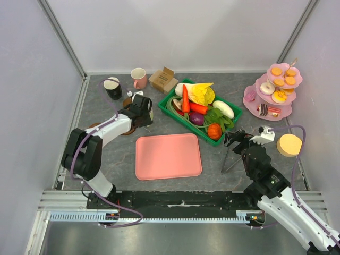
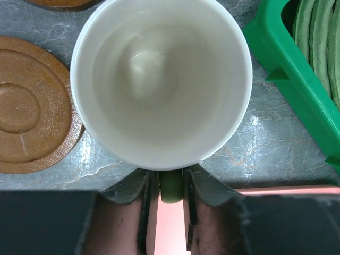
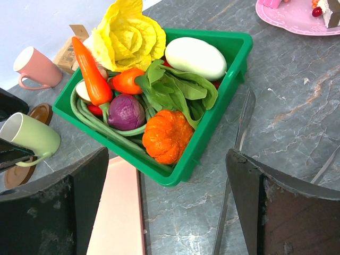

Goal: Serve the afternoon tea

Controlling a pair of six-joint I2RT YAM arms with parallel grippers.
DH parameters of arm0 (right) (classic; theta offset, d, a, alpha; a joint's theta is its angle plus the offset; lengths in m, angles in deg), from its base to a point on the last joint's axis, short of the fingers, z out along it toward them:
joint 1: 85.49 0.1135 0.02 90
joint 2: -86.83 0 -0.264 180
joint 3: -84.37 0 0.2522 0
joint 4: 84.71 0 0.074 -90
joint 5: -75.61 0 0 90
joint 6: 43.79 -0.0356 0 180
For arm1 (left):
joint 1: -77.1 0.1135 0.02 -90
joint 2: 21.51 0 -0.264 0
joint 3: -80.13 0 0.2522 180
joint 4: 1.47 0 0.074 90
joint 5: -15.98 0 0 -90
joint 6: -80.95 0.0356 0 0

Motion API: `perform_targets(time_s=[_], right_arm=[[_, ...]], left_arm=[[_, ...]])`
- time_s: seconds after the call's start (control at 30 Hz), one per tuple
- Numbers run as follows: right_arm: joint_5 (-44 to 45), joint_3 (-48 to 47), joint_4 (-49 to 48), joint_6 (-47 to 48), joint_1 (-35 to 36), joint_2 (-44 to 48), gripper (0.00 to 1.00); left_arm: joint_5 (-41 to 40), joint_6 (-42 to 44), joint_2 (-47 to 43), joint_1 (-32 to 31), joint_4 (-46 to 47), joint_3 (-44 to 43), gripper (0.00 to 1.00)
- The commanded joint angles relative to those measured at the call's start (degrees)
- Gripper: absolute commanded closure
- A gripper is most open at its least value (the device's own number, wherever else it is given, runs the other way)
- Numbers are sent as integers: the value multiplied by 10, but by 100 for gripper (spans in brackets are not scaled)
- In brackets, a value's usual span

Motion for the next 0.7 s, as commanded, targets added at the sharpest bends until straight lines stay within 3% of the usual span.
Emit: perform_targets(time_s=[0.0, 0.07, 0.1, 0.13, 0.67], right_arm=[[9, 4, -13, -4, -1, 8, 2], [10, 5, -14, -4, -1, 9, 2], [10, 4, -13, -4, -1, 10, 2], [10, 5, -13, -4, -1, 10, 2], [6, 9, -5, -7, -1, 28, 2]], left_arm=[[-13, 52, -5, -1, 31, -17, 76], [-16, 59, -11, -2, 31, -15, 82], [-19, 60, -14, -1, 31, -15, 94], [-20, 63, -16, -1, 30, -15, 98], [-98, 115, -82, 9, 80, -32, 98]])
